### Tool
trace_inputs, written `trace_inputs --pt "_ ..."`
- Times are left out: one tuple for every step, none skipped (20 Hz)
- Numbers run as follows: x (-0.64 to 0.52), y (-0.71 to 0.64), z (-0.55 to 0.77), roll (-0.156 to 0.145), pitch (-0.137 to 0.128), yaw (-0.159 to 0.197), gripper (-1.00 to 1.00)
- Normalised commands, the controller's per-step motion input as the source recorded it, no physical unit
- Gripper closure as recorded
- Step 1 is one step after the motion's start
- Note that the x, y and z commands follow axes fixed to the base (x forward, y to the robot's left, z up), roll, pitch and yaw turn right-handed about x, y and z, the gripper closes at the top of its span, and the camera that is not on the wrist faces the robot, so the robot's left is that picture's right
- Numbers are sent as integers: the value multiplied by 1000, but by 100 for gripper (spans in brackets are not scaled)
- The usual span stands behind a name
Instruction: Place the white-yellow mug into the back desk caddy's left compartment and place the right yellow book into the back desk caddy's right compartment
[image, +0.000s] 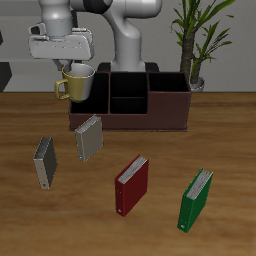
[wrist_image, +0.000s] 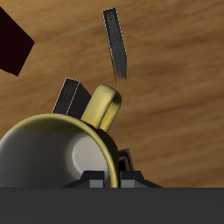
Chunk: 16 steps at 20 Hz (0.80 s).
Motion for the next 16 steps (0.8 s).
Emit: trace_inputs --pt "-231 -76 -20 0 7 -33 100" --pt "-537 -431 -42 -32 -59 29 100" --pt "-386 -189 -98 38 -20 26 100" --pt "-380 -27 -159 12 5 40 100" --pt "-405 96 -223 68 62 -9 100" --pt "-409 77 -191 59 -16 28 100" --pt "-439 89 -265 19 -8 26 100" --pt "-413 206 -355 129 45 50 100" --pt "-305 85 -246 -14 34 45 100" --pt "-400 187 -314 102 8 48 100" --pt "-354 199 -335 89 32 30 100" --pt "-322 185 -341 28 36 53 100" --pt "-347 229 -249 73 42 20 100" --pt "-161 86 -78 47 -8 8 100" --pt "-587 126 -98 -10 -147 139 100" --pt "-339 11 47 29 -74 27 100"
